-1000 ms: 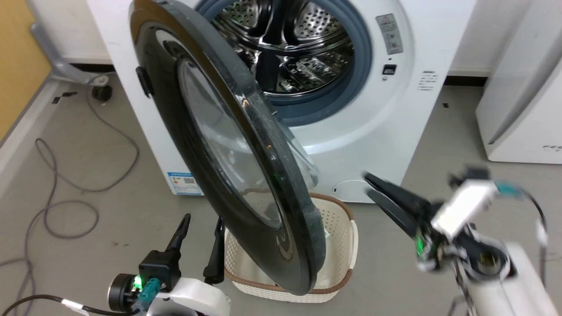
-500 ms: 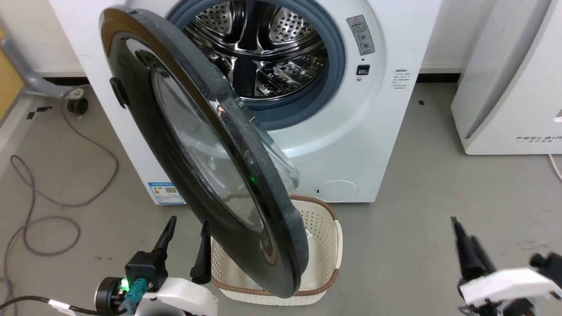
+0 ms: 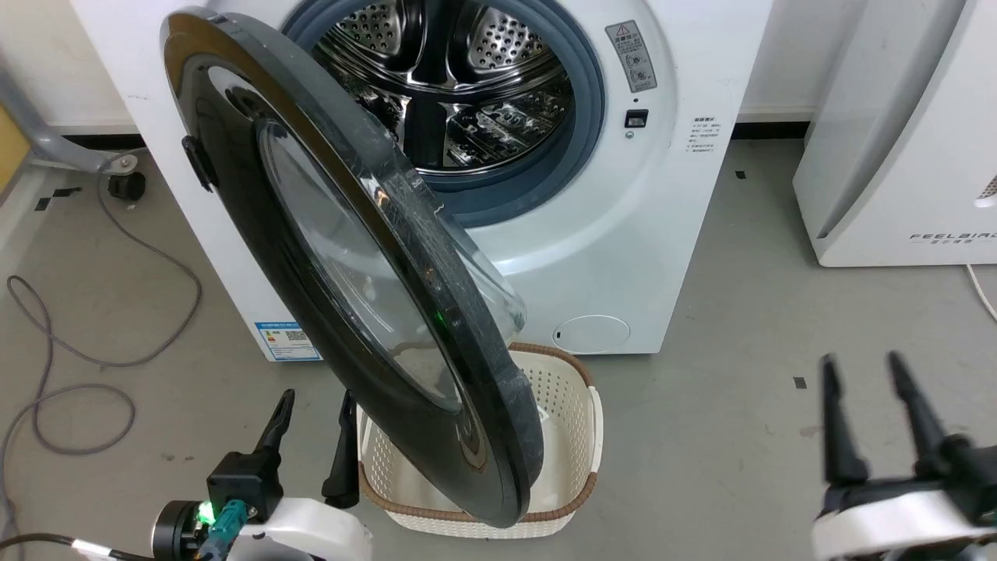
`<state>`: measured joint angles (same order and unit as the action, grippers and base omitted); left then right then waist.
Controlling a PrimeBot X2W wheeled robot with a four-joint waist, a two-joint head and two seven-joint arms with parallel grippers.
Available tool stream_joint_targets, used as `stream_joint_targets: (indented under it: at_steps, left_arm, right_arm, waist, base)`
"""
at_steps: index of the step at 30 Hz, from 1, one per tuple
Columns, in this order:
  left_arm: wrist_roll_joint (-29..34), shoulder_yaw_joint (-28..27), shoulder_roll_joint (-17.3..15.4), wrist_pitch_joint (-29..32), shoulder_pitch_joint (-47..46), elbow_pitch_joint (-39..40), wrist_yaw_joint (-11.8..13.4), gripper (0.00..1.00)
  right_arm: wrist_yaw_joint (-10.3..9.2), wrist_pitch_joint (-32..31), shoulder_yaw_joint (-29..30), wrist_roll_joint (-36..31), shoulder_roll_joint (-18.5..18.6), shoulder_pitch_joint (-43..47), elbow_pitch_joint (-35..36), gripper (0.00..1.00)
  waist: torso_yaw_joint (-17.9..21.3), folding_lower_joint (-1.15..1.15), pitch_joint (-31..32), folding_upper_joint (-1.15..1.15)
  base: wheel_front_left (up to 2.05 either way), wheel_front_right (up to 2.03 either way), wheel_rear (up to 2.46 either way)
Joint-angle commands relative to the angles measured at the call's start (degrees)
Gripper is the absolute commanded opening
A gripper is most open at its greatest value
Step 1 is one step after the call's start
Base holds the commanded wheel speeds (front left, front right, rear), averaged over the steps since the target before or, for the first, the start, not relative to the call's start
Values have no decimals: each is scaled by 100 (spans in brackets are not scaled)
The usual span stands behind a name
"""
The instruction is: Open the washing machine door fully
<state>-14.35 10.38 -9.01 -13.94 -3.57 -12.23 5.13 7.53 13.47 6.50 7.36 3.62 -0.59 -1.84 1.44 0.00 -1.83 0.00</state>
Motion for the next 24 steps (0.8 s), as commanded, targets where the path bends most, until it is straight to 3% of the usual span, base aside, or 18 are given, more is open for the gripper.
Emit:
stream_joint_targets:
  at_steps: [1, 5, 11, 12, 13, 14, 24]
  left_arm:
    - [-62, -17, -36, -17, 1, 16, 33, 100]
    - [-75, -15, -50, -21, -4, 1, 50, 100]
    - [-124, -3, -52, -28, 21, -10, 52, 100]
    - [-162, 0, -40, -21, 28, -15, 31, 78]
    - [-181, -2, -37, -22, 29, -11, 23, 45]
    - [-182, -4, -40, -27, 27, -1, 27, 1]
    - [-101, 16, -82, -63, -16, 333, 97, 0]
  right_arm:
    - [-4, -71, -85, -163, -40, 166, 116, 100]
    - [-4, -377, -365, -555, -63, 465, 334, 100]
    - [-4, -465, -414, -345, -72, 607, 163, 100]
    - [-4, -461, -415, -307, -72, 599, 122, 100]
    - [-4, -454, -415, -251, -72, 585, 86, 100]
    - [-4, -445, -416, -224, -73, 569, 57, 100]
    - [-4, -405, -415, -71, -73, 484, -147, 100]
  waist:
    - [-5, 0, 2, 0]
    - [-20, 0, 11, 0]
    - [-29, 0, 10, 0]
    - [-33, 0, 6, 0]
    - [-36, 0, 1, 0]
    - [-38, 0, -4, 0]
    - [-43, 0, 24, 0]
  base:
    - [0, 0, 0]
    - [0, 0, 0]
    - [0, 0, 0]
    - [0, 0, 0]
    - [0, 0, 0]
    - [0, 0, 0]
    - [0, 0, 0]
